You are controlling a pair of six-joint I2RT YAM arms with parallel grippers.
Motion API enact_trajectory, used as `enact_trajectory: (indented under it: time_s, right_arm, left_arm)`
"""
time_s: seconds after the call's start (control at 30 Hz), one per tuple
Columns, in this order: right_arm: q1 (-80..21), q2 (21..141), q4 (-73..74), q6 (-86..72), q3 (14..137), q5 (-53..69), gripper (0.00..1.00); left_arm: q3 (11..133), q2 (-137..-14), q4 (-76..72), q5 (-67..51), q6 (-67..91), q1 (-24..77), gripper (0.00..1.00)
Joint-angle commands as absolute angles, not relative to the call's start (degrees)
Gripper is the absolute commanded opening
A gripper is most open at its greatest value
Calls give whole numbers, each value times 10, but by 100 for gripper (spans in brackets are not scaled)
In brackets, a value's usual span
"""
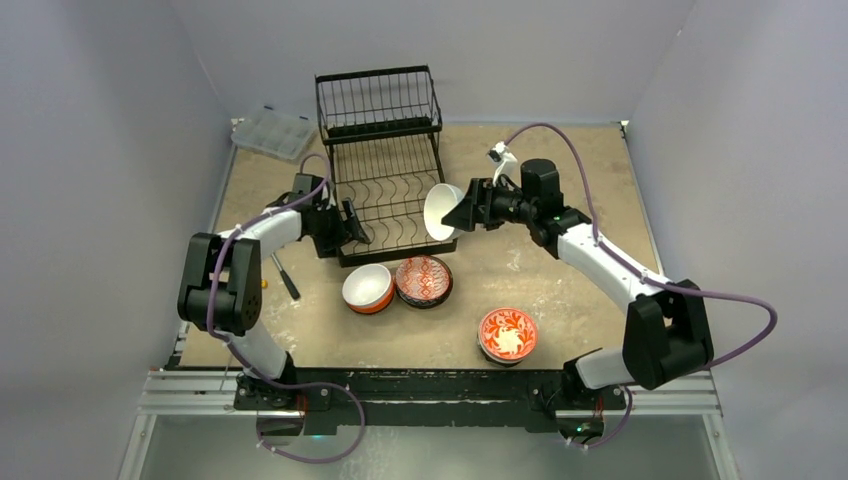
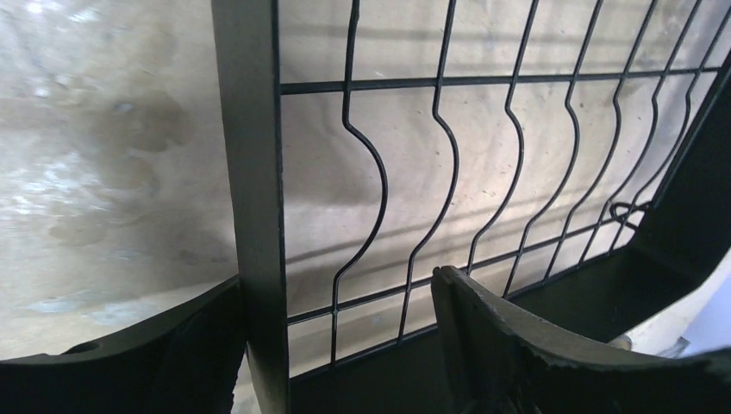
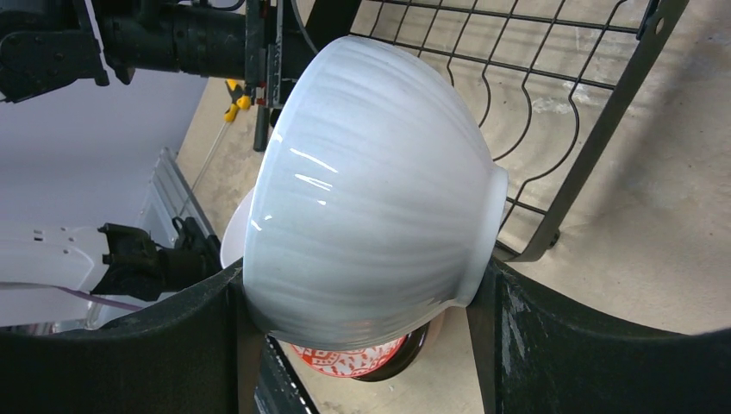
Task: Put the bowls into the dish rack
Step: Move the dish rack to the center of the board.
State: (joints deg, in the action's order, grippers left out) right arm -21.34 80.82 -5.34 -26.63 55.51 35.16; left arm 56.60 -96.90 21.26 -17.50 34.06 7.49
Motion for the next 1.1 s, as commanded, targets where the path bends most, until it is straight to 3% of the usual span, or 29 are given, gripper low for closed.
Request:
enact_trajectory:
  time_s: [0.0,0.47,0.8,0.93,1.07]
  right_arm:
    - [-213,770,-68,-242,589,336,0]
    - [-213,770,-78,-208,597,330,0]
    - [-213,767,-81,-194,599,327,0]
    - [-213,758,-80,-193,598,317,0]
    - [-213,759,-69,-189,605,309,0]
  left_arm:
    - [561,-939,152,-226,381,92,71]
    - [552,-926,100,-290,386,114,75]
    - [549,-875,101,-212,366,113,97]
    - [546,-870,96,-195,368,112,96]
    - [548,-891,102,-186,378,113,84]
